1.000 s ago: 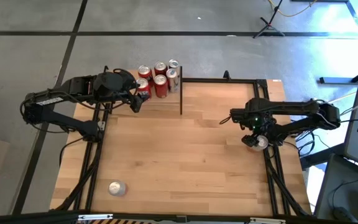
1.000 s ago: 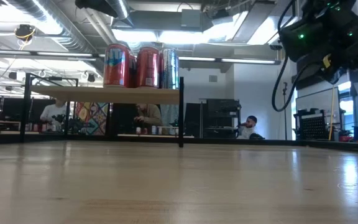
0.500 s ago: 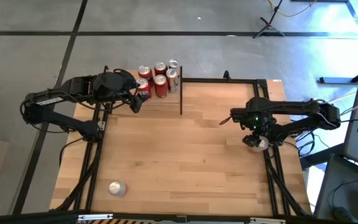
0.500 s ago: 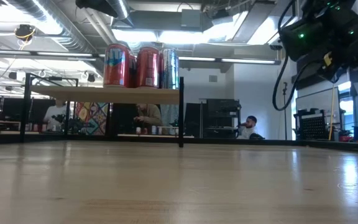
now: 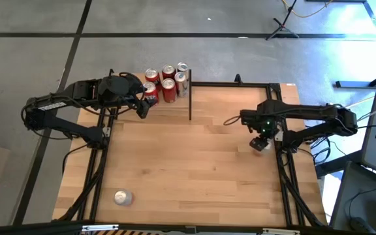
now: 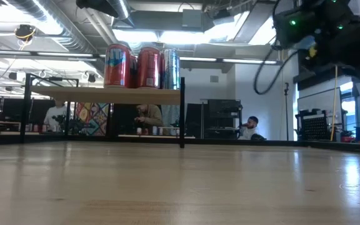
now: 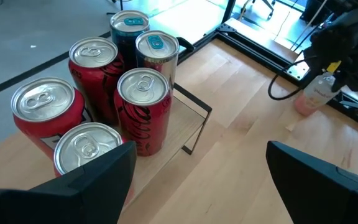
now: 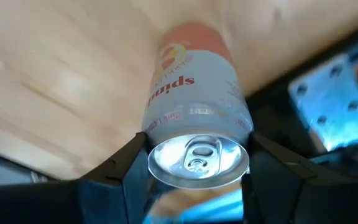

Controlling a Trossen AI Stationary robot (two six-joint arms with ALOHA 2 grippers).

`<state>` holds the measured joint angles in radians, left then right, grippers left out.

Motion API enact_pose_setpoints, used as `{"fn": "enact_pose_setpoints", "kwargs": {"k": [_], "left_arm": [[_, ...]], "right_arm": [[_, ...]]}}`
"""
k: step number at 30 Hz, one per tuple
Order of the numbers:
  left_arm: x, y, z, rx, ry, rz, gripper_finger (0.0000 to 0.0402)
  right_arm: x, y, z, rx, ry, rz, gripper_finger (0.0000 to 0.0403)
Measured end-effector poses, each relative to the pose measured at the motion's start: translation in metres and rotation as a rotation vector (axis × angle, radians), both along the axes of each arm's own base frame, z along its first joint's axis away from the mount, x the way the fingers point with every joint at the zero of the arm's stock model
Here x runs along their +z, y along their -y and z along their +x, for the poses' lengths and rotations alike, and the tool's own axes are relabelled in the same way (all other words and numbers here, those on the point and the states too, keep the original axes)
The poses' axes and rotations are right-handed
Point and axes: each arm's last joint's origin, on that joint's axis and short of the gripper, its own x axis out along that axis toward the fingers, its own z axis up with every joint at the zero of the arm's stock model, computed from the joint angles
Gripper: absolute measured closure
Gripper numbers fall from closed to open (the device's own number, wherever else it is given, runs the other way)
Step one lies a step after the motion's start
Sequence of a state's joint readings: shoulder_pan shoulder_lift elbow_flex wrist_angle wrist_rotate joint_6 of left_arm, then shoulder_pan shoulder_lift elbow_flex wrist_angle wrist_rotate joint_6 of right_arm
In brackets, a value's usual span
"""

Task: Place canned beverage on shelf
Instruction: Put the top orange/white soda can on the shelf

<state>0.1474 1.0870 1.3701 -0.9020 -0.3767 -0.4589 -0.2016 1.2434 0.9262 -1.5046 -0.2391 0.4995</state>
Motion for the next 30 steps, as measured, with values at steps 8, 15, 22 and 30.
{"fn": "enact_pose_setpoints", "kwargs": {"k": [8, 15, 22, 30], "left_arm": [[0.000, 0.000, 0.000, -0.001, 0.000, -0.001, 0.0055], [0.000, 0.000, 0.000, -0.001, 0.000, -0.001, 0.0055], [0.000, 0.000, 0.000, -0.001, 0.000, -0.001, 0.0055], [0.000, 0.000, 0.000, 0.000, 0.000, -0.001, 0.0055]], "right_arm": [[0.005, 0.003, 0.016, -0.001, 0.165, -0.039, 0.0182], [0.005, 0.005, 0.020, 0.001, 0.207, -0.059, 0.0181], [0.004, 0.005, 0.020, -0.039, 0.198, -0.056, 0.0135], [0.028, 0.006, 0.023, -0.038, 0.245, -0.097, 0.0029]]}}
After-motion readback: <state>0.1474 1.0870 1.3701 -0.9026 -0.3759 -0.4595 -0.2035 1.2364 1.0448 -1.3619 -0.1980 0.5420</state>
